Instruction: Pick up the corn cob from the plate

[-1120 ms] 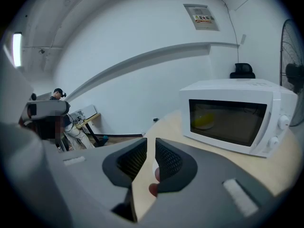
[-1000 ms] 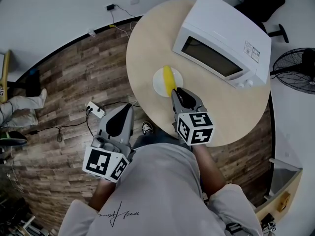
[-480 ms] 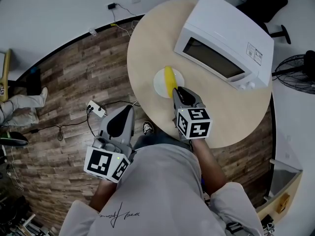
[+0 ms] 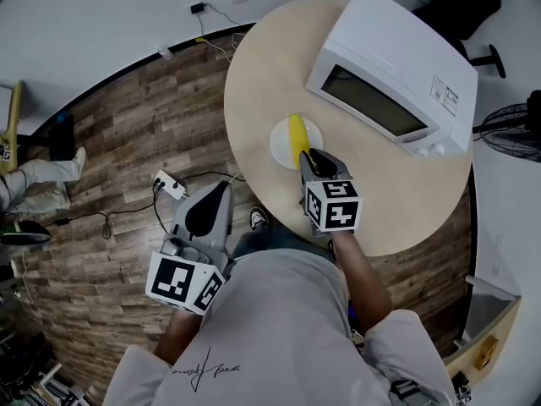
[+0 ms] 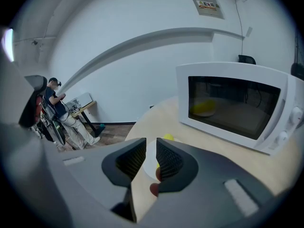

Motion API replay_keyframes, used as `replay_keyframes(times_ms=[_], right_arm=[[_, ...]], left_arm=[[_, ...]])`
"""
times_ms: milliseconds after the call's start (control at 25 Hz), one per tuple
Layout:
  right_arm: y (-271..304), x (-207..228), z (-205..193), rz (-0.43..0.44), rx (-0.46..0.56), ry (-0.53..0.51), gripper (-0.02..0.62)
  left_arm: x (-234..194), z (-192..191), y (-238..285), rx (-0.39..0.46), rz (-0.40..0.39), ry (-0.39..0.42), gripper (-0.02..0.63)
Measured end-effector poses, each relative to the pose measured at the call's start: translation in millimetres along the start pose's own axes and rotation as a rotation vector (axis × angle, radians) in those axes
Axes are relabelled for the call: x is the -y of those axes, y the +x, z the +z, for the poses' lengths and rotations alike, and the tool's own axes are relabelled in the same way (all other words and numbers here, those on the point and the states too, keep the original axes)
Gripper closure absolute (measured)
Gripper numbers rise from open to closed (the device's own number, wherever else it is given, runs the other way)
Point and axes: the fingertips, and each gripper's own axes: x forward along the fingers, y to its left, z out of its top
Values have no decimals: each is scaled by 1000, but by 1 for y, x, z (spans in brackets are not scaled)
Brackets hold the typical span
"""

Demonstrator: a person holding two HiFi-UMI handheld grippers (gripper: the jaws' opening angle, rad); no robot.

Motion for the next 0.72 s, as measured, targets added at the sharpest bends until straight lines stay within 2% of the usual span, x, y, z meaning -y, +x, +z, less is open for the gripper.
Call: replay_keyframes(times_ms=[520, 720], right_arm=[[31, 11, -19, -21, -84, -3, 505], [42, 14, -29, -16, -119, 52, 489]], left_arm=[[-9, -3, 2, -14, 8, -5, 615], [-11, -6, 0, -26, 16, -10, 615]])
